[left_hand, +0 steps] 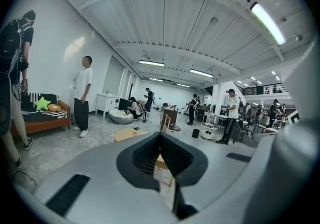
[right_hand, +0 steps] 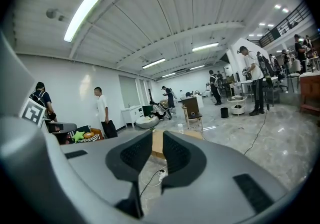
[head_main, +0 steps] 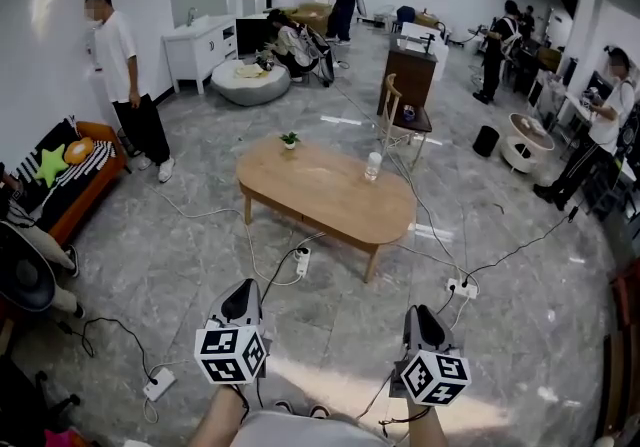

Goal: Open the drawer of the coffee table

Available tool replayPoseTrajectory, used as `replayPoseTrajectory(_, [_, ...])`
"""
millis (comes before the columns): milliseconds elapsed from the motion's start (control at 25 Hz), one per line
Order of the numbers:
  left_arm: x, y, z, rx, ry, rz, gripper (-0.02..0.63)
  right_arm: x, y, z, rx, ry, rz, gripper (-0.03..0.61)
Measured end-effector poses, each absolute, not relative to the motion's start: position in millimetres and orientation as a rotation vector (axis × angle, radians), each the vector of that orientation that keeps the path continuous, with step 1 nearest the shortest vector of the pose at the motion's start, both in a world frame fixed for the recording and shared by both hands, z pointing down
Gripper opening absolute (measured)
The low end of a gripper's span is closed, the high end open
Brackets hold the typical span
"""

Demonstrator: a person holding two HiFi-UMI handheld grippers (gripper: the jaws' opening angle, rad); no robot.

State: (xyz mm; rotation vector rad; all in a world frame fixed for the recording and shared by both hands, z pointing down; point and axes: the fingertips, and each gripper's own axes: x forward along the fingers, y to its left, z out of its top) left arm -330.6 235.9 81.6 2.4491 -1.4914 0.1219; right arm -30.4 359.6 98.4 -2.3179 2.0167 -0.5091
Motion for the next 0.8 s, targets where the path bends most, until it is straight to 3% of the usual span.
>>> replayPoseTrajectory(160, [-332,235,82,2.443,-1.499,0.118,-0.006,-29,358,95,-2.33,2.025,-0.481,0.068])
replayPoseTrajectory(440, [-328,234,84,2.432,-1.51,0.116,-0.006,-24,353,95,-2.313,2.048,-0.464,0.123])
replayPoseTrajectory(800, [-322,228,81,2.425,-1.521,0.108,-0.006,-16,343,91,-2.323,2.055,-0.446,0.252])
